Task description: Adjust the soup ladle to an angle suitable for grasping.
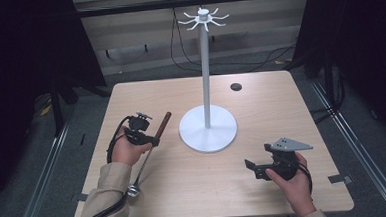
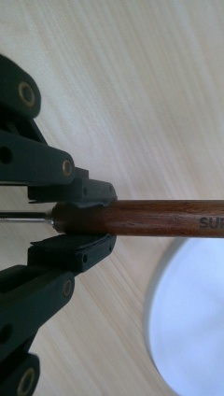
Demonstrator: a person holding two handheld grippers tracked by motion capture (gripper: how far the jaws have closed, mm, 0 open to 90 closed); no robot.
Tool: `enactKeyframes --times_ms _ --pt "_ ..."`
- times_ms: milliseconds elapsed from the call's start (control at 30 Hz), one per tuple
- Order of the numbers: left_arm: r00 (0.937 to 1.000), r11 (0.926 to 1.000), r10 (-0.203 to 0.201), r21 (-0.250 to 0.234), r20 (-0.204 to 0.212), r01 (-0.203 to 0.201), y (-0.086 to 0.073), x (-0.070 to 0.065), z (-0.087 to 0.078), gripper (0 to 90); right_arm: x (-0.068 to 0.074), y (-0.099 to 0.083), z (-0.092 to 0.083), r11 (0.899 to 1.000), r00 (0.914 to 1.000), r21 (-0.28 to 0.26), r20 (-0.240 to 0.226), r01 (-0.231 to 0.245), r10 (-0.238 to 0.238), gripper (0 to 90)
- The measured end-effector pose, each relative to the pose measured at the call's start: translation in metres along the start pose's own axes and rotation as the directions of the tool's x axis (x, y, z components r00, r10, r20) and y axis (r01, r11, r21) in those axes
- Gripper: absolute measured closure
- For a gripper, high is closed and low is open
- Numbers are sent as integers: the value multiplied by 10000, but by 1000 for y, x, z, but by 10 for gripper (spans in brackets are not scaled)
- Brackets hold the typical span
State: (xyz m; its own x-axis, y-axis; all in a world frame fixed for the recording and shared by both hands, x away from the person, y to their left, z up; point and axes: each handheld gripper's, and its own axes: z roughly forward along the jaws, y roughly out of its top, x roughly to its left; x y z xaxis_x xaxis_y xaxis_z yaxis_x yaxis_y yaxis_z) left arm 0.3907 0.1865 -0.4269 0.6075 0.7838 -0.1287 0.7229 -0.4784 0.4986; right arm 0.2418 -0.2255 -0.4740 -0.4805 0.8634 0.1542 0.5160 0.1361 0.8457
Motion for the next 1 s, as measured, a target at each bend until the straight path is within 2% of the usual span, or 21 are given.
enactKeyframes --times_ms 100,133,200,233,267,300,333,400,433,467,500,533,567,633,700,733,800,867,933,967,1000 --pt "9987 9956 -189 -911 480 232 -4 2 -9 747 0 0 0 10000 10000 -26 -6 -4 4 53" --pt "9987 9956 -189 -911 480 232 -4 2 -9 747 0 0 0 10000 10000 -26 -6 -4 4 53" --pt "9975 9917 -176 -1257 681 261 -5 2 -15 748 0 0 -1 10000 10000 -54 12 -24 24 53" --pt "9969 9877 -354 -1495 707 457 -6 0 -16 747 0 0 -1 10000 10000 -78 20 -54 54 53" --pt "9969 9845 -29 -1743 790 167 -6 0 -21 748 0 0 -1 9999 10000 -78 10 -65 65 53" --pt "9971 9806 68 -1957 754 81 -7 0 -23 748 -1 0 -1 10000 10000 -87 3 -46 46 53" --pt "9957 9730 -37 -2296 924 249 -7 -2 -24 748 -1 0 0 10000 10000 -79 0 9 -9 53" --pt "9954 9699 149 -2433 943 85 -8 -2 -26 748 0 0 0 10000 10000 -88 9 -21 21 53" --pt "9948 9639 134 -2661 1014 141 -9 -3 -28 748 0 0 0 10000 10000 -86 2 16 -16 53" --pt "9927 9521 318 -3056 1160 52 -10 -4 -31 748 0 0 -1 9999 10000 -137 -2 -49 49 53" --pt "9927 9521 318 -3056 1160 52 -10 -4 -31 748 0 0 -1 9999 10000 -137 -2 -49 49 53" --pt "9920 9455 301 -3253 1229 116 -11 -6 -32 748 0 0 -1 9998 10000 -167 -6 -68 68 53" --pt "9926 9466 387 -3225 1152 5 -12 -6 -33 748 0 0 -1 9998 10000 -183 4 -8 8 53" --pt "9930 9316 395 -3634 1111 36 -13 -10 -36 748 0 0 -1 9998 10000 -194 -18 0 0 53" --pt "9924 9310 526 -3650 1111 -85 -13 -9 -38 748 0 0 -1 9998 10000 -205 -34 4 -5 53" --pt "9912 9201 533 -3917 1215 -15 -13 -11 -41 748 0 0 -1 9997 10000 -244 -51 -14 13 53" --pt "9913 9169 545 -3990 1196 -22 -13 -12 -43 748 0 0 -1 9997 10000 -233 -46 -9 8 52" --pt "9913 9086 685 -4173 1122 -156 -12 -15 -46 748 1 0 -1 9995 10000 -306 -53 63 -65 49" --pt "9907 8992 680 -4375 1175 -98 -11 -18 -49 748 1 0 -1 9995 10000 -318 -36 78 -79 46" --pt "9897 8920 763 -4519 1211 -134 -9 -20 -53 748 1 0 -1 9995 10000 -292 -11 82 -83 45" --pt "9897 8920 763 -4519 1211 -134 -9 -20 -53 748 1 0 -1 9995 10000 -292 -11 82 -83 45"
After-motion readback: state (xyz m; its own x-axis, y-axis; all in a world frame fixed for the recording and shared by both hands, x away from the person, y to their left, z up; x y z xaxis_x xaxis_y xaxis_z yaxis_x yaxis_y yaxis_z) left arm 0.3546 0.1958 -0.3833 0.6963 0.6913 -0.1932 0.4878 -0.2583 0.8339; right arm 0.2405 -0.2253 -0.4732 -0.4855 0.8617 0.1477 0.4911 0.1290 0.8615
